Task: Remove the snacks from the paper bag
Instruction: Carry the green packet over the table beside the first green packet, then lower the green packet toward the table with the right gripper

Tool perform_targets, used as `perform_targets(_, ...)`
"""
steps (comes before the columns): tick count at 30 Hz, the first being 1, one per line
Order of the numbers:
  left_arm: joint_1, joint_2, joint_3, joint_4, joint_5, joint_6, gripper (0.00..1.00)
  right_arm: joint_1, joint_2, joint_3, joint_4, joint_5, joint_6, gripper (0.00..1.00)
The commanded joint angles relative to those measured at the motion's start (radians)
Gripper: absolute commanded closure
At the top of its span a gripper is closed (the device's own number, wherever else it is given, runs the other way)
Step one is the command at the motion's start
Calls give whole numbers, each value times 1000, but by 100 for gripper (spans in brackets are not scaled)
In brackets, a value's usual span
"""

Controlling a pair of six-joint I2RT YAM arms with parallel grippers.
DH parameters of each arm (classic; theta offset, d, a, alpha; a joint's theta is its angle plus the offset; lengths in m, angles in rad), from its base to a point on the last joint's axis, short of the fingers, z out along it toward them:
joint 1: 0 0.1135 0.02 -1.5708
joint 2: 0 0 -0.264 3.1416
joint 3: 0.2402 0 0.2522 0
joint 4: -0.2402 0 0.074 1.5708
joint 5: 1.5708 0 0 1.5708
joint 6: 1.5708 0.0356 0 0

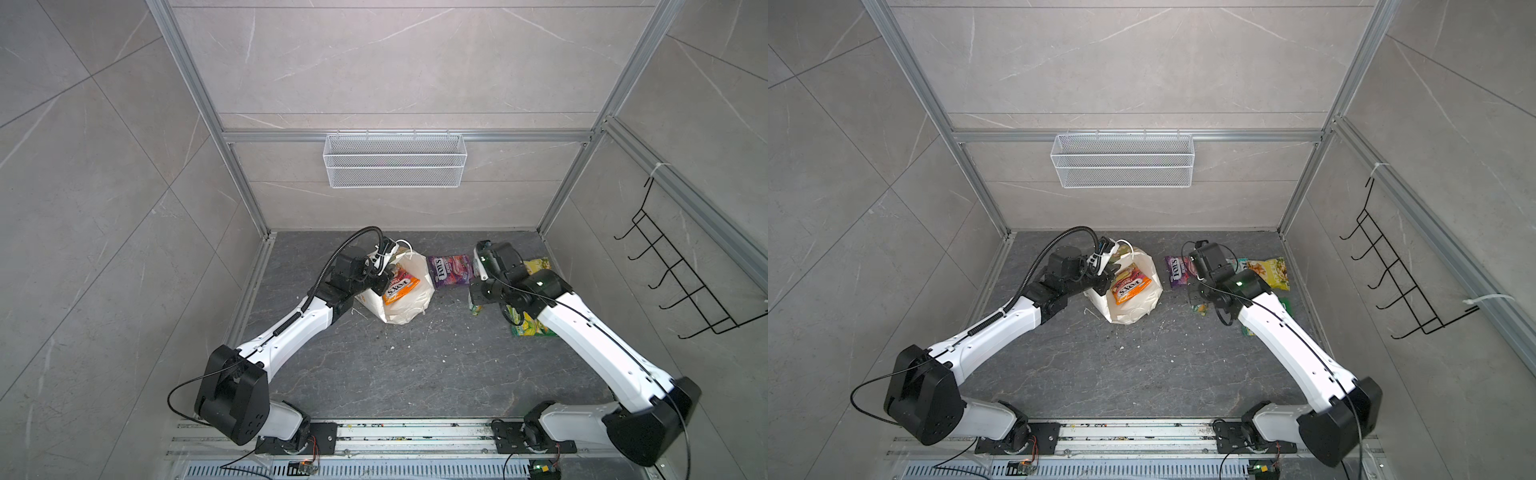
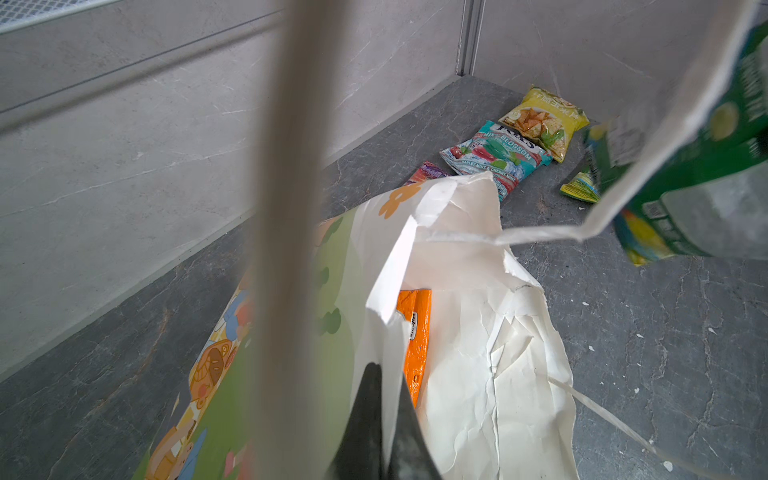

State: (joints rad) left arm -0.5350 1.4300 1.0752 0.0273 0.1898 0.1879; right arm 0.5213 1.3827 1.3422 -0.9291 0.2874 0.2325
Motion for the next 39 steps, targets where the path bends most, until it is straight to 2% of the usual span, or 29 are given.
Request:
perform_targets(1,0,-30,11,51,6,-19,100,0,75,20,-104,105,-50,100)
perform_targets(8,0,-43,3,43,2,-10,100,0,323,109,-213,284,-75,100)
perform_targets(12,0,-52,-5,46,2,-7,100,0,404,135,-220,317,-65,100)
perform_targets(19,1,-48,-6,45,1,-7,100,-1,513,183,-264,311,-10,100)
perform_targets(21,0,-47,-2,47,0,-5,100,0,514,188,-261,301,-8,100)
perform_targets(28,1,-34,9,46,4,-3,100,-18,471,211,-303,401,-1,100)
perform_targets(36,0,-40,8,45,8,-1,100,-49,452,259,-425,614,39,100)
perform_targets(39,1,-48,-2,51,5,-1,100,-49,478,270,-426,606,52,100)
